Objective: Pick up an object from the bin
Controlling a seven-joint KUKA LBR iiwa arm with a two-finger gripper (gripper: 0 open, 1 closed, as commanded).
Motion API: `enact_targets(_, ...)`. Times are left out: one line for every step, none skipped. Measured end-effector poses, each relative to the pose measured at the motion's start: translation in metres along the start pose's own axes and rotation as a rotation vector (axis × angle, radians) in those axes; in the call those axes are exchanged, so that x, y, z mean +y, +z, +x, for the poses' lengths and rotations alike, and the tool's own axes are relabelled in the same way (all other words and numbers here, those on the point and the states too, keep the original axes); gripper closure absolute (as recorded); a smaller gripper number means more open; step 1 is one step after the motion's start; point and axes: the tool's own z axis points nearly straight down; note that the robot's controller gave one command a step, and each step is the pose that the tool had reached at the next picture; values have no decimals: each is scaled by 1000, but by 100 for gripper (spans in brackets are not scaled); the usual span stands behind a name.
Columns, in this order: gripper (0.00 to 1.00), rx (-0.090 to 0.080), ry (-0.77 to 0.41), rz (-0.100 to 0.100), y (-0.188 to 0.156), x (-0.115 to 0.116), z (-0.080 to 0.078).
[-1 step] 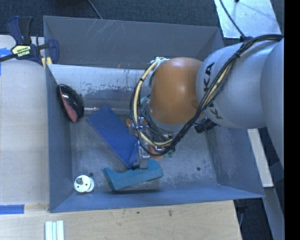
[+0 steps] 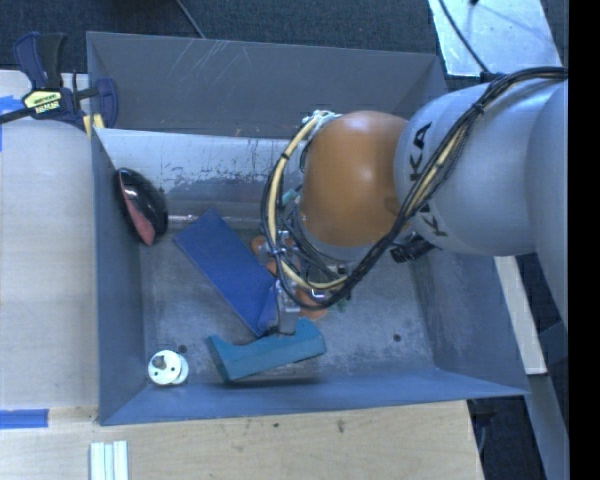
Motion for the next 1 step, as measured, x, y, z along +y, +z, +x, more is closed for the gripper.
enact_targets(0,1,39,0,10,-7,-7)
